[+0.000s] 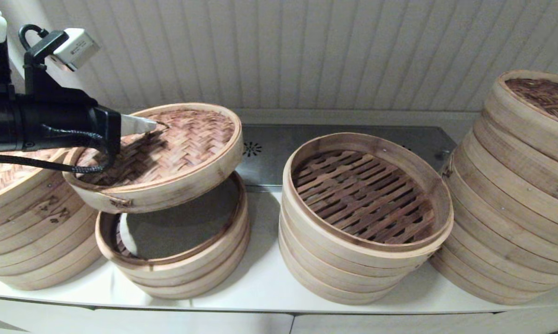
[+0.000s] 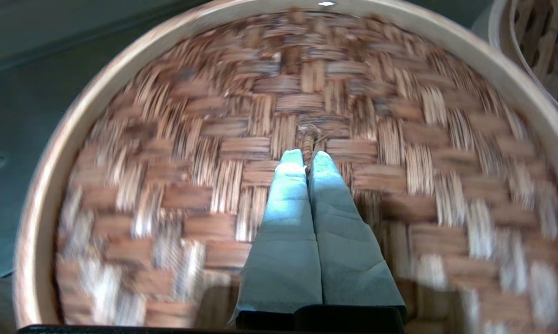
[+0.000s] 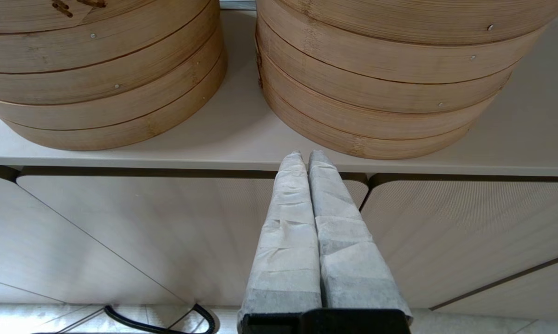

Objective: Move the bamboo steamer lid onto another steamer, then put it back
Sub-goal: Put the steamer

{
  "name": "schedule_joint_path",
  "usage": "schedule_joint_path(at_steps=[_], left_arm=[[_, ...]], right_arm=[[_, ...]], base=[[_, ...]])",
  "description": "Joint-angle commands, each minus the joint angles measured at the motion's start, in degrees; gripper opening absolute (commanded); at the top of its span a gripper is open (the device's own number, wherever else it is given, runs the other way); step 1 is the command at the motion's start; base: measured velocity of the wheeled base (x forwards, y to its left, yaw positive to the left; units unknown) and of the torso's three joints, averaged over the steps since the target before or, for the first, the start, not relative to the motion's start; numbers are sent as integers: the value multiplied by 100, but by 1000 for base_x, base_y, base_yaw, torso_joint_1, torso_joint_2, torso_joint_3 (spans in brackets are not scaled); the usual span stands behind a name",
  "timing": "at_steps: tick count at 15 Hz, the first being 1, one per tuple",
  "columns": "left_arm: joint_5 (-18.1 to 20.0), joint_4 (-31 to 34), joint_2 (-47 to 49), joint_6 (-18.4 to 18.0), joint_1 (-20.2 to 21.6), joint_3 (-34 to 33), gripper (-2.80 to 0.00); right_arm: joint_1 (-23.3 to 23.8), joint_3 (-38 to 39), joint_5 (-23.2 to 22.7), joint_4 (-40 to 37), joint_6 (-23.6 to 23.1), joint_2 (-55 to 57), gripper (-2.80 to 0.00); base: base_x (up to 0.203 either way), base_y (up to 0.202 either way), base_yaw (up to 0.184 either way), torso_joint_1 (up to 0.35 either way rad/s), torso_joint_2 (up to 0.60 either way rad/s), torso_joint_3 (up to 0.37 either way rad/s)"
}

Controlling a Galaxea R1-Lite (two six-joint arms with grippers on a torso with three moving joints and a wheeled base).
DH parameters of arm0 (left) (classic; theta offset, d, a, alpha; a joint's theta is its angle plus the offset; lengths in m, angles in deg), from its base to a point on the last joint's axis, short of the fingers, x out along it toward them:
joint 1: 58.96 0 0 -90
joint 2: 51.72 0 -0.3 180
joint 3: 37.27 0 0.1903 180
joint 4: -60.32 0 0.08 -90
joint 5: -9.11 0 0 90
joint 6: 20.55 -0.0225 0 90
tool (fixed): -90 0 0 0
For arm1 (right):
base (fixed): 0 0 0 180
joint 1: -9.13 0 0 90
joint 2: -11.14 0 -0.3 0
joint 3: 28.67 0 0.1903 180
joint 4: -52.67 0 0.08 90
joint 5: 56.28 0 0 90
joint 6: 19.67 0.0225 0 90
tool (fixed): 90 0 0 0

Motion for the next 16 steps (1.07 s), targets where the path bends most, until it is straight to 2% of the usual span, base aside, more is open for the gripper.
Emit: schedule_joint_path(at_steps=[1,6,12,16], left_arm=[[3,-1,-52,-7,42,45,-280],[-6,165,-147,-14,256,350,-280],[33,320,-106,-24,989,733,-280],[46,324,-95,-24,1270,828,-280]], right_arm=[[-2,-4,0,-5,0,8,-280],[-2,-2,0,-5,0,8,-280],[-2,5,0,-5,0,8,-280],[-2,-4,0,-5,0,8,-280]], base=[[0,0,0,0,0,0],[0,0,0,0,0,0],[0,0,0,0,0,0],[0,0,0,0,0,0]])
